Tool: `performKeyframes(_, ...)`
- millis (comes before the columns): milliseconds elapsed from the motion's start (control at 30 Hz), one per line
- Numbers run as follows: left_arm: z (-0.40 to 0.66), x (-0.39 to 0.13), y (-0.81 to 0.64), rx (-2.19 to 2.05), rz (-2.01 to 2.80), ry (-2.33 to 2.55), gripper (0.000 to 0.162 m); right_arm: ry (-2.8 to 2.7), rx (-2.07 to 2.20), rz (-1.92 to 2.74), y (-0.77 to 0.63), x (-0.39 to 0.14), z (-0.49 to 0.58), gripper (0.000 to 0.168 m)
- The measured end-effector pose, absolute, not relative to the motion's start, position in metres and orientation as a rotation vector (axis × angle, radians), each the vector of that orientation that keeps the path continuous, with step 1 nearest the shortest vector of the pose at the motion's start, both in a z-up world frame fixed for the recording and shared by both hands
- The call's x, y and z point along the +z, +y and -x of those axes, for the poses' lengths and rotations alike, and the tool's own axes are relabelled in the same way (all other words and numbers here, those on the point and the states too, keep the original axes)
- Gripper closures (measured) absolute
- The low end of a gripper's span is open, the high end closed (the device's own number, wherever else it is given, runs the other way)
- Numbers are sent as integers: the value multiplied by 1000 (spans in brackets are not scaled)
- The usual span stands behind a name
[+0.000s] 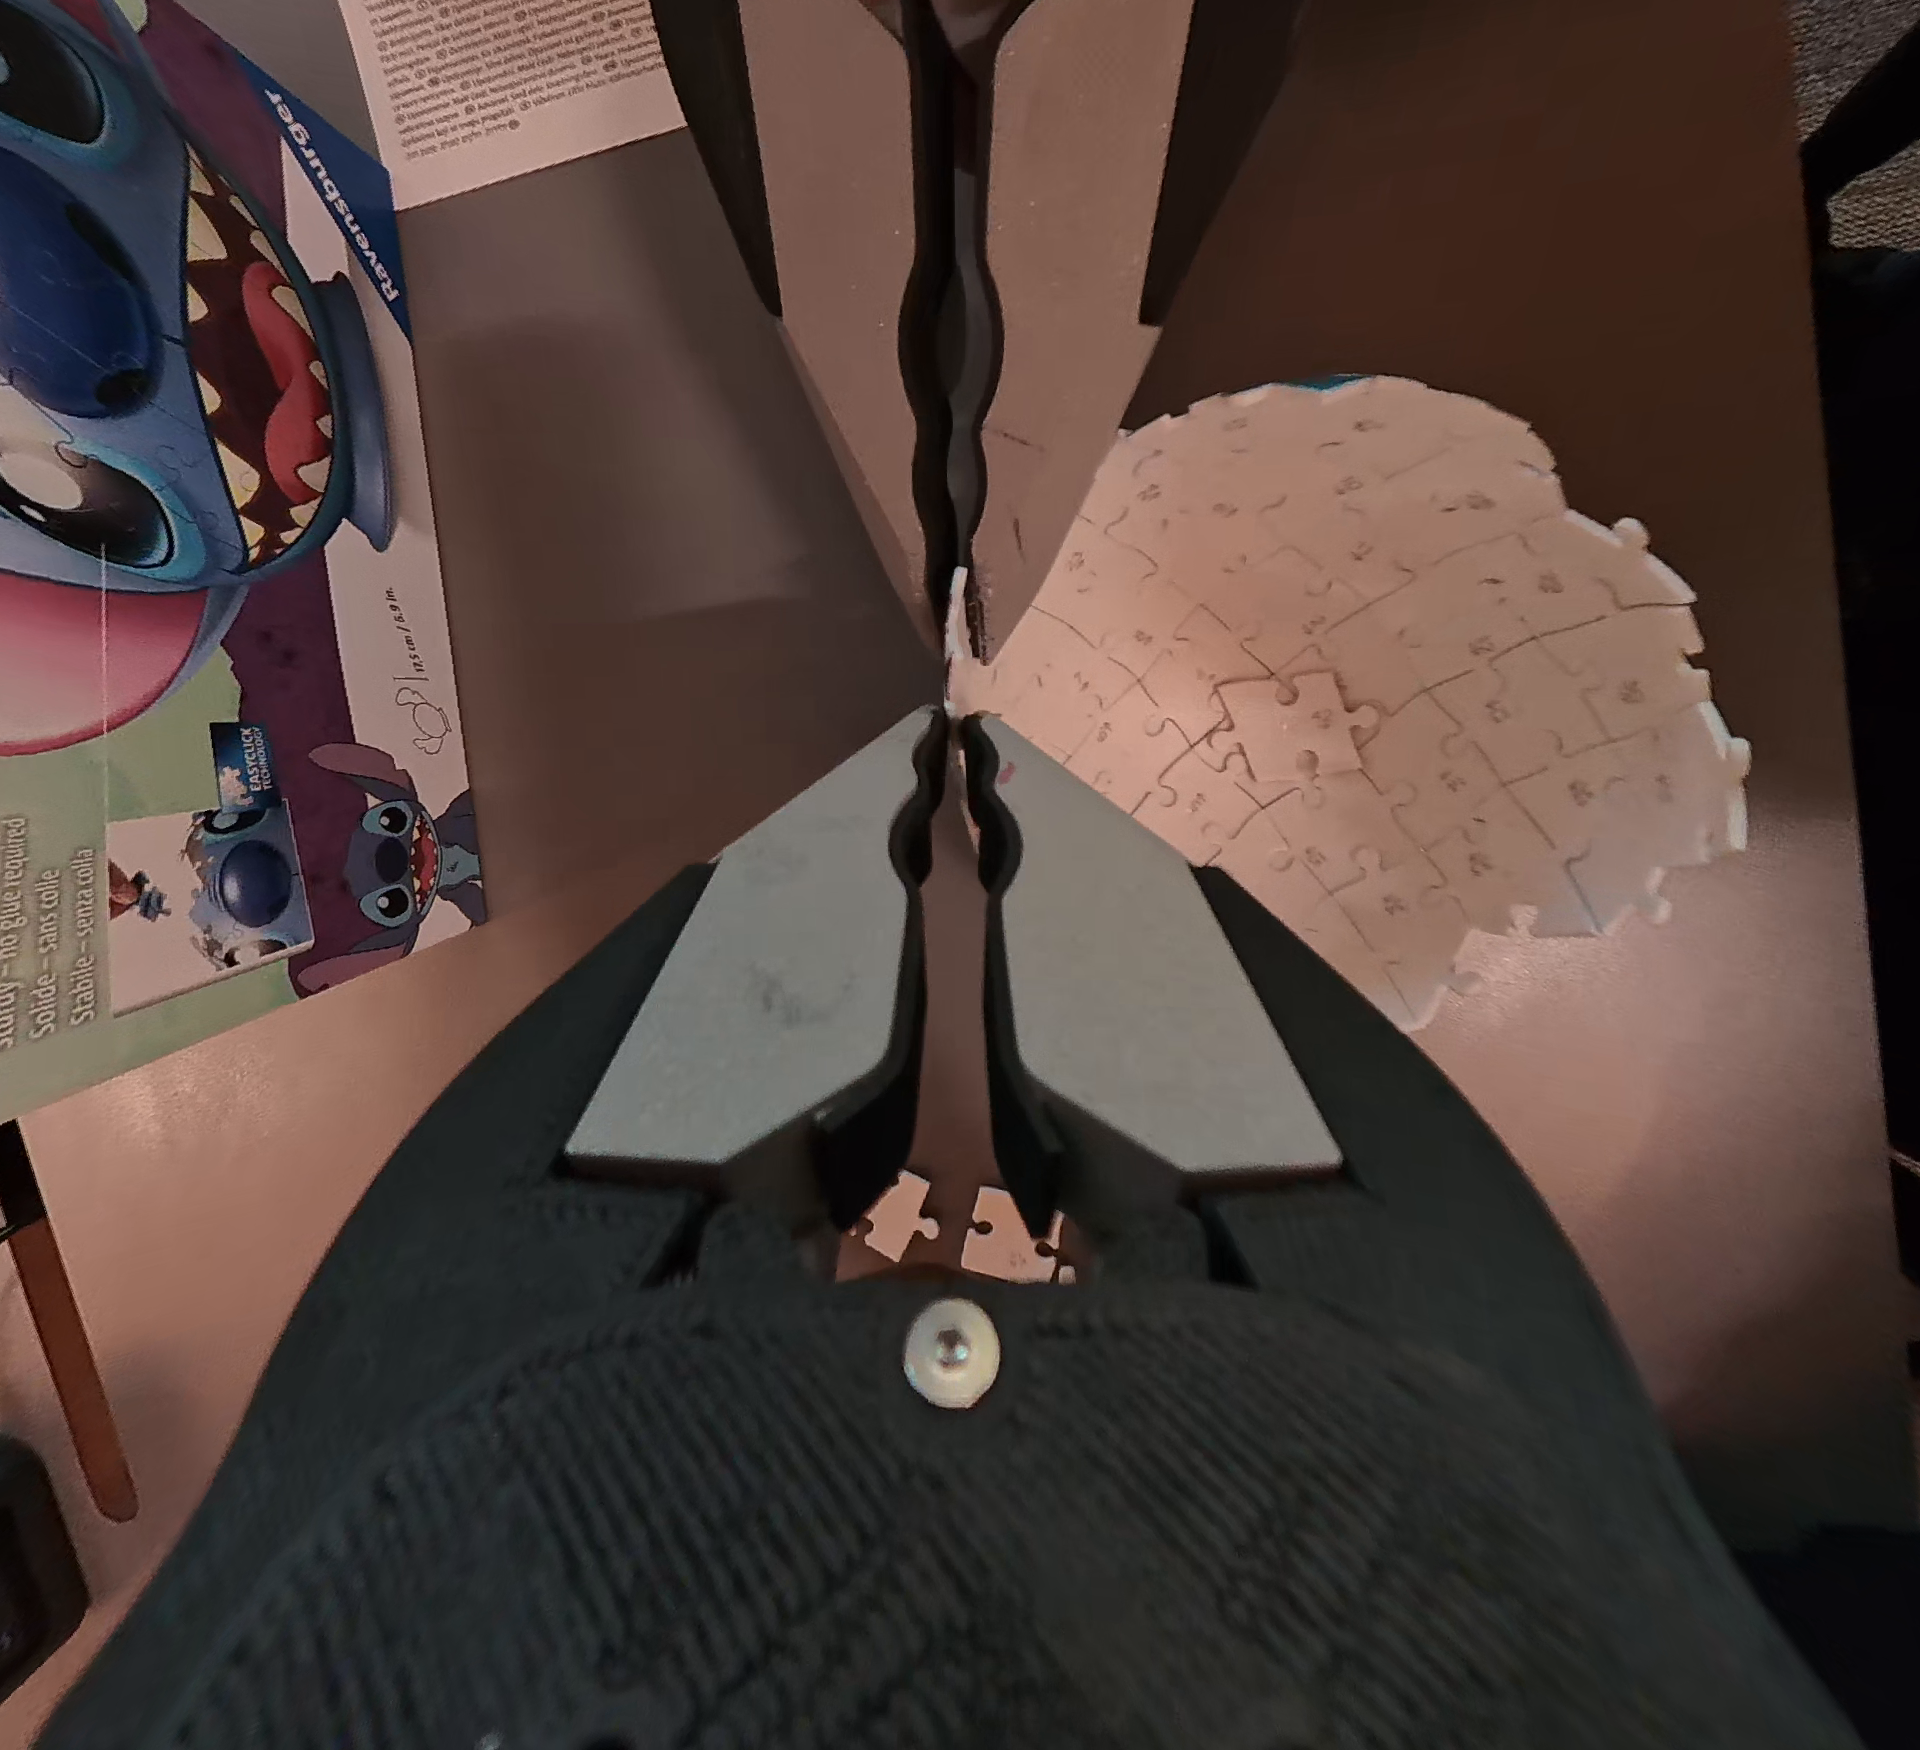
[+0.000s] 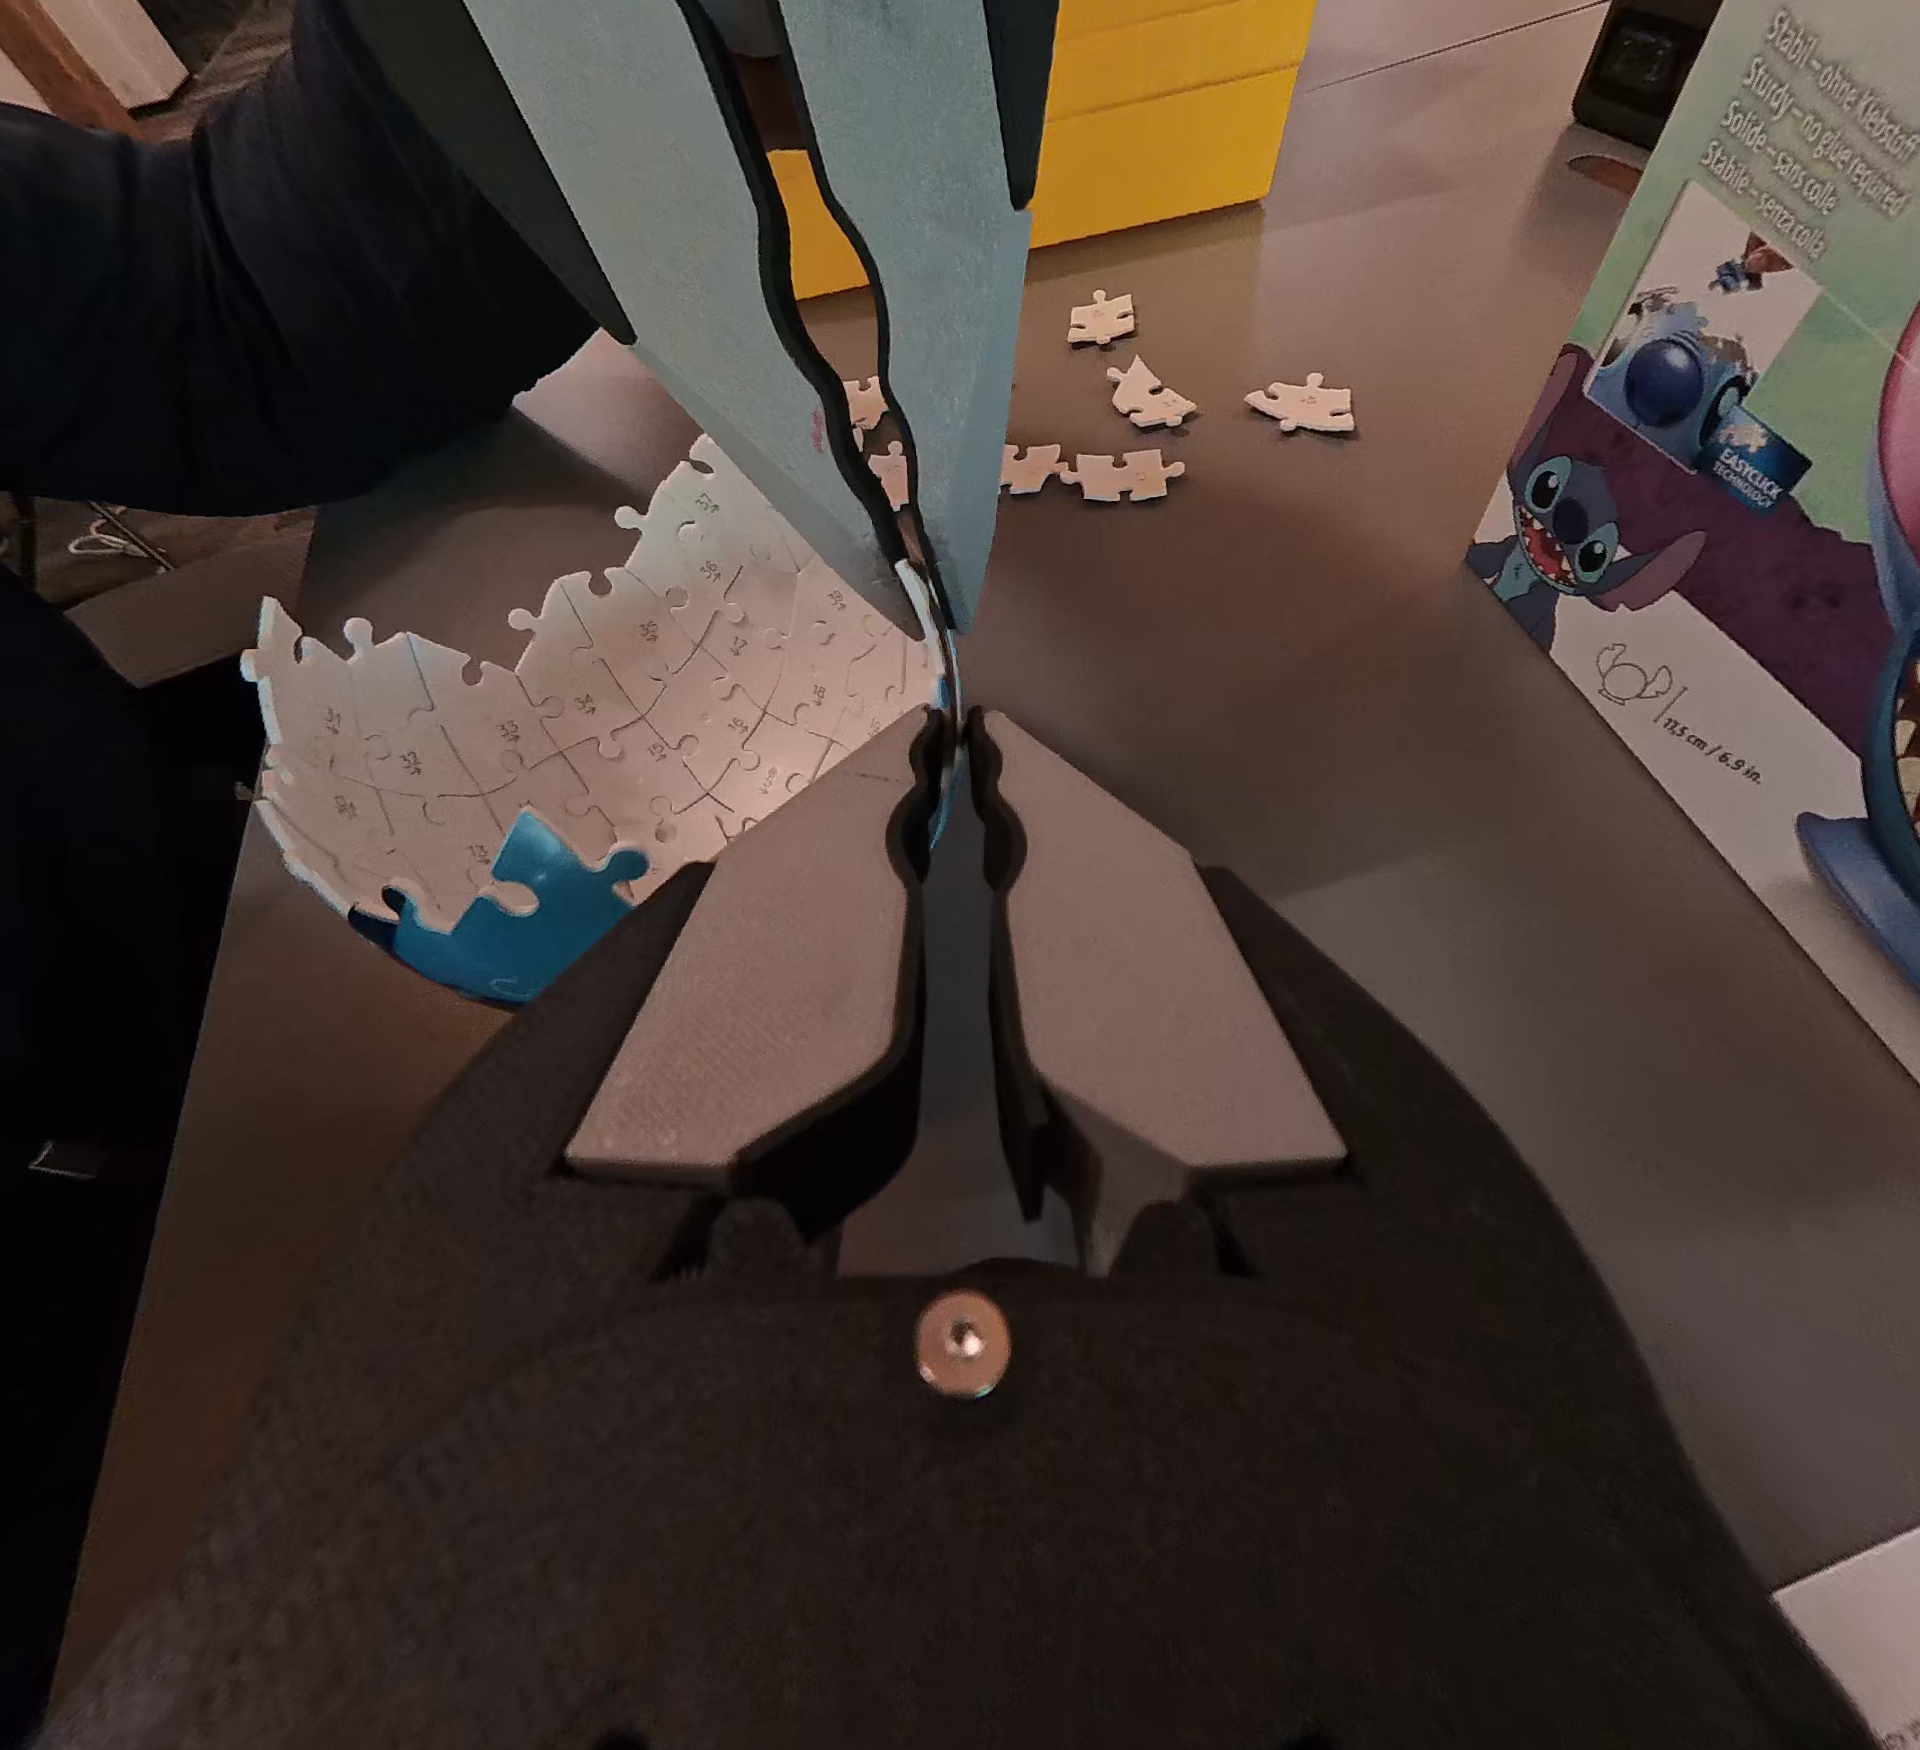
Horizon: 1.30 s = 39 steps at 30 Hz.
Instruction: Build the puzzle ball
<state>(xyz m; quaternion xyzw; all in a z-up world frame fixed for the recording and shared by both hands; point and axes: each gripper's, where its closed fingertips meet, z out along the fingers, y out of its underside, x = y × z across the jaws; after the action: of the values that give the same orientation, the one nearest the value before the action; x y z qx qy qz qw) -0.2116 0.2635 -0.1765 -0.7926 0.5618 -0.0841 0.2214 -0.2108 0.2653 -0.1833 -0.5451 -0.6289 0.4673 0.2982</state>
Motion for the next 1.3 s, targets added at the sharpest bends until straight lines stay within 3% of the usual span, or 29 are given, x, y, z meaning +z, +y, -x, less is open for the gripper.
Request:
performKeyframes(33,212,-177,264,-232,2192,1551,161,-1672,1243,1448,265,-183,211,167)
performKeyframes(200,211,-174,264,-247,2192,1540,162,-1659,1298,1422,263,-174,210,159)
performKeyframes(533,211,-178,263,-239,2206,1546,162,-1720,1251,1390,261,-176,216,167)
performKeyframes(1000,221,-185,260,-117,2323,1509,149,-1723,1116,1372,264,-175,218,168)
performKeyframes(1300,220,-188,262,-126,2319,1515,160,-1734,1075,1377,264,-179,219,168)
